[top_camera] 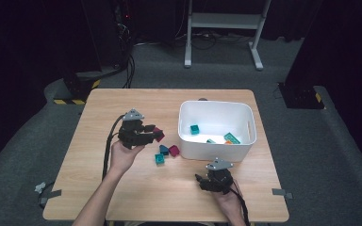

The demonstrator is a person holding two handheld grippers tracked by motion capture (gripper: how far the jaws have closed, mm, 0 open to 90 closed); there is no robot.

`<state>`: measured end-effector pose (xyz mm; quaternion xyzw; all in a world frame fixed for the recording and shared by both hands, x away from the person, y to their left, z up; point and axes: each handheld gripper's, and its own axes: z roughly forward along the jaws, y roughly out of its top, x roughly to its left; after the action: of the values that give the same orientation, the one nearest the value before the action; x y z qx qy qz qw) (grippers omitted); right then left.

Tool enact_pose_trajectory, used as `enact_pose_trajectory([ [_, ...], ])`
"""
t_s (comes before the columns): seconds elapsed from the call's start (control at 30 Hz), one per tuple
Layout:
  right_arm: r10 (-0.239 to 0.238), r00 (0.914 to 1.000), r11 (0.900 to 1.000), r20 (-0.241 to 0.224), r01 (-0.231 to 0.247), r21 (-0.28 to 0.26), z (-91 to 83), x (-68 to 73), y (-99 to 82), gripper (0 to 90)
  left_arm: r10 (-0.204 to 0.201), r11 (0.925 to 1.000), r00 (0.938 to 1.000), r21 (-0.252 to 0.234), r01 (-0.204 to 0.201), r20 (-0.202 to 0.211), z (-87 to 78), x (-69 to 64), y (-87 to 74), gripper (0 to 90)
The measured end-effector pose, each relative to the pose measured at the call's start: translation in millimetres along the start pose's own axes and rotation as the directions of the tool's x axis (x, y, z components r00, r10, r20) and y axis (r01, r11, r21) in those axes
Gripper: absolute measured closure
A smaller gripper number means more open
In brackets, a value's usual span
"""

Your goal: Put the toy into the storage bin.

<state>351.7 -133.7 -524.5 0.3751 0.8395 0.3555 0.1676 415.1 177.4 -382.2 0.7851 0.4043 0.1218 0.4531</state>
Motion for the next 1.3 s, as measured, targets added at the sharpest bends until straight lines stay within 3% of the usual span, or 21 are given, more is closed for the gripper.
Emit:
enact_pose_trajectory([
  [0.43, -0.001, 1.0, 1.0, 0.001, 0.001, 0.001, 0.0, -0.1, 0.0, 31.9, 0.031, 0.9992, 0.9981, -0.026, -0.03, 0.053, -1.2, -14.4, 31.6, 56.5],
  [0.77, 0.0, 1.0, 1.0, 0.0, 0.0, 0.0, 0.0, -0.1, 0.0, 31.8, 0.064, 0.998, 0.9929, -0.011, -0.063, 0.101, 21.6, -32.4, 52.3, 56.4],
  [0.97, 0.0, 1.0, 1.0, 0.0, 0.0, 0.0, 0.0, -0.1, 0.0, 31.8, 0.06, 0.998, 0.9918, 0.009, -0.062, 0.113, 34.4, -37.3, 55.5, 56.4],
  [1.3, 0.0, 1.0, 1.0, -0.001, 0.0, 0.001, 0.0, 0.0, 0.0, 31.8, 0.095, 0.9944, 0.9898, 0.035, -0.099, 0.106, 55.9, -52.3, 62.3, 56.2],
])
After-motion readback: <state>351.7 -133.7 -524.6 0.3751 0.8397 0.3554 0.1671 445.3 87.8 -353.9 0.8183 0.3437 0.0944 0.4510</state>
